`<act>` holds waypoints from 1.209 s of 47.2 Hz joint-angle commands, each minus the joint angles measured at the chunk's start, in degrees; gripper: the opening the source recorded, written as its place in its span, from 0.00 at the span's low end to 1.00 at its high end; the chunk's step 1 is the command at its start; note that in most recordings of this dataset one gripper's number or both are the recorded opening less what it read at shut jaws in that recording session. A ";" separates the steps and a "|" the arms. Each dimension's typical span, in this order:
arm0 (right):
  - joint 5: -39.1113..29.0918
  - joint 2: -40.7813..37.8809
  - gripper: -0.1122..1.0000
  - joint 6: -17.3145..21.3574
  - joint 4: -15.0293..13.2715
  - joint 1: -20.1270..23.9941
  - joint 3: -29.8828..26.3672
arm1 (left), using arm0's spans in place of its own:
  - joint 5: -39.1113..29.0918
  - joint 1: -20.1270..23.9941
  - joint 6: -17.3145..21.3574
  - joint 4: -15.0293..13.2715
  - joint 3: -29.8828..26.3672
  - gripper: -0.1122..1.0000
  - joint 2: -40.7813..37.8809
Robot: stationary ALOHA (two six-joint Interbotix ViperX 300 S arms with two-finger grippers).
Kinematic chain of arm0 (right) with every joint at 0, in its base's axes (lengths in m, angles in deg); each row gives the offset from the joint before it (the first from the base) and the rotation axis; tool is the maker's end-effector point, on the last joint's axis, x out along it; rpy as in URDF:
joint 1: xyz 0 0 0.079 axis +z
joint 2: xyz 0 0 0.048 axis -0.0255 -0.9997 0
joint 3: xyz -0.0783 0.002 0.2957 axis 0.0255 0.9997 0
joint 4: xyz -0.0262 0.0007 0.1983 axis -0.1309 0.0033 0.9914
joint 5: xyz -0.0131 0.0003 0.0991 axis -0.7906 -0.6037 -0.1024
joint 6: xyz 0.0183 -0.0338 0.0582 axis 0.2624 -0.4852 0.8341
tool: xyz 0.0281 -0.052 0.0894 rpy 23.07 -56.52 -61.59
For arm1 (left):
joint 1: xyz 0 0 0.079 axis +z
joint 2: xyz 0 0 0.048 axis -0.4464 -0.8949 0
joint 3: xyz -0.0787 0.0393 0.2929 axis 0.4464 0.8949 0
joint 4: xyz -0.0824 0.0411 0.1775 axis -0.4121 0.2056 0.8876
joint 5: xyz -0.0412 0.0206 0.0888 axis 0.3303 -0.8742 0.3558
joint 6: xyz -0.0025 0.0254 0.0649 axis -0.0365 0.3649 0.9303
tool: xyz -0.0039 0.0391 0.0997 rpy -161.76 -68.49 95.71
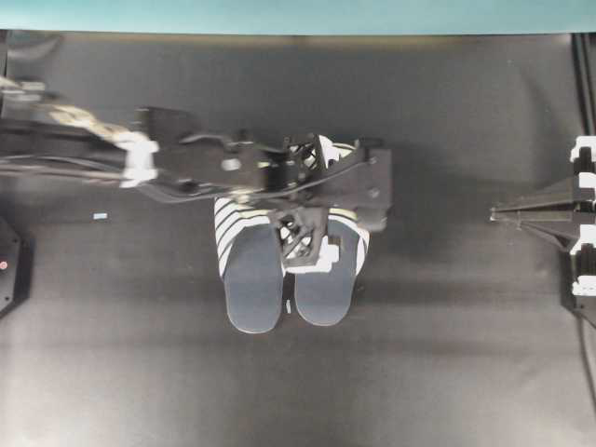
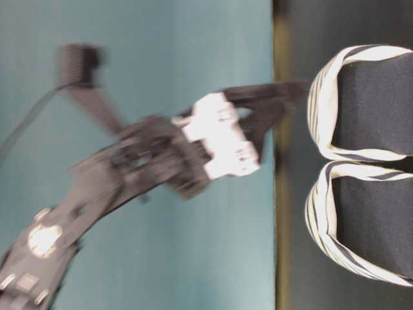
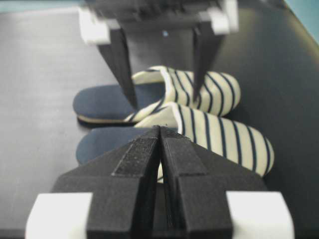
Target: Arrange the slippers with the left arm.
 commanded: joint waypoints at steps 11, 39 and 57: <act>0.44 0.44 0.10 0.26 0.09 -0.09 0.09 | 10.55 -1.67 0.09 0.09 12.57 0.88 13.18; 0.62 1.23 0.10 0.26 0.09 -0.18 0.35 | 29.53 -1.67 -0.53 0.09 33.49 0.88 28.74; 0.79 1.23 0.10 0.26 0.09 -0.18 0.79 | 32.52 -2.11 -0.62 0.00 41.92 0.88 38.94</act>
